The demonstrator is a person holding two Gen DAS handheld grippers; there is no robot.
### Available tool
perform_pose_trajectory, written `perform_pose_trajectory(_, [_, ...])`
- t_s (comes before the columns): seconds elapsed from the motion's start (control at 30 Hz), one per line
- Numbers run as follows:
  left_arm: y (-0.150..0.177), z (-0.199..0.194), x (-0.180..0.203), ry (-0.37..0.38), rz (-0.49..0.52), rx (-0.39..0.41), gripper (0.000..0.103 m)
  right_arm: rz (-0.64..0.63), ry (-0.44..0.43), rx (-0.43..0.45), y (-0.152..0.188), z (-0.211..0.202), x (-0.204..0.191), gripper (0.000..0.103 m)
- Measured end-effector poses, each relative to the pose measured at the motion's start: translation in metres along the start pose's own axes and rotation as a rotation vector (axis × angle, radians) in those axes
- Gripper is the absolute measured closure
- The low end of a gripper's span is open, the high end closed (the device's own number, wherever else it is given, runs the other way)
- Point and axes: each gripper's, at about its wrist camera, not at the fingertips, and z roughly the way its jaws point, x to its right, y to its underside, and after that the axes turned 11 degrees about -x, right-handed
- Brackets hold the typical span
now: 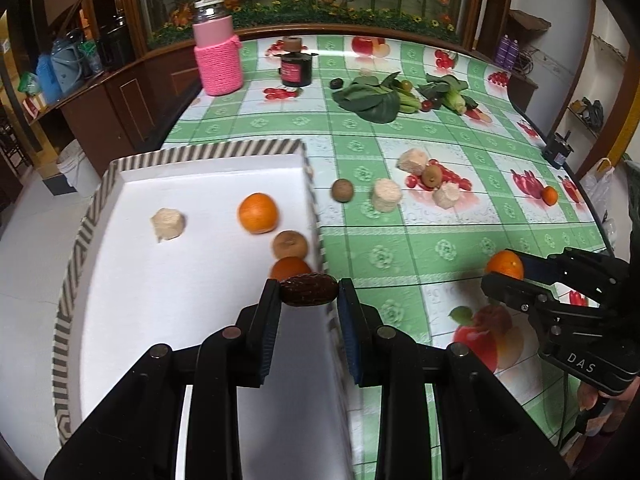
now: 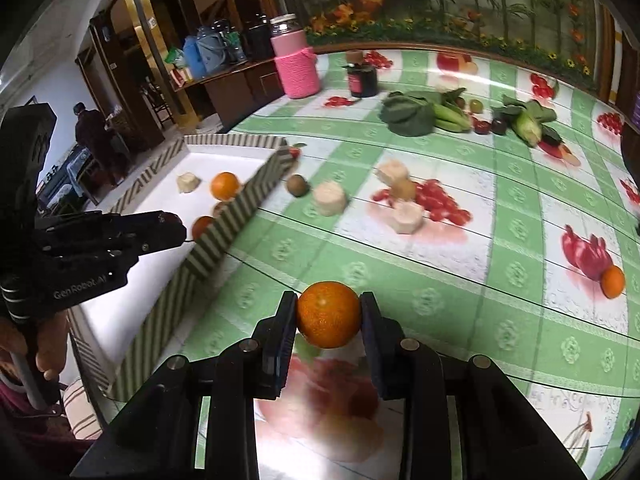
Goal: Organize fruits
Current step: 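Carry red date with left gripper while right gripper carries orange over tray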
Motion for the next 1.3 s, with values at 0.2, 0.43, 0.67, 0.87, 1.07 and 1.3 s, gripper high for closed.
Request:
perform_pose_trajectory(0.2, [0.008,-0.004,-0.016,-0.017,-0.017,0.005,0.077,-0.030,-0.012,0.003,-0.007,0.002,-0.021,0.071])
perform_pose_trajectory(0.43, [0.015,-0.004,-0.036,-0.033,-0.044,0.001,0.077,-0.072,-0.022,-0.001,-0.013,0.006,-0.043,0.071])
perform_pose_trajectory(0.67, [0.020,-0.003,-0.055,-0.049,-0.074,-0.004,0.077,-0.122,-0.034,-0.010,-0.019,0.010,-0.065,0.071])
perform_pose_trajectory(0.87, [0.024,-0.002,-0.074,-0.060,-0.100,-0.009,0.077,-0.156,-0.039,-0.014,-0.024,0.013,-0.082,0.071])
perform_pose_trajectory(1.07, [0.028,0.002,-0.096,-0.062,-0.138,-0.025,0.077,-0.179,-0.043,-0.021,-0.030,0.018,-0.092,0.071])
perform_pose_trajectory(1.3, [0.027,0.008,-0.110,-0.058,-0.163,-0.037,0.077,-0.217,-0.050,-0.042,-0.040,0.030,-0.109,0.071])
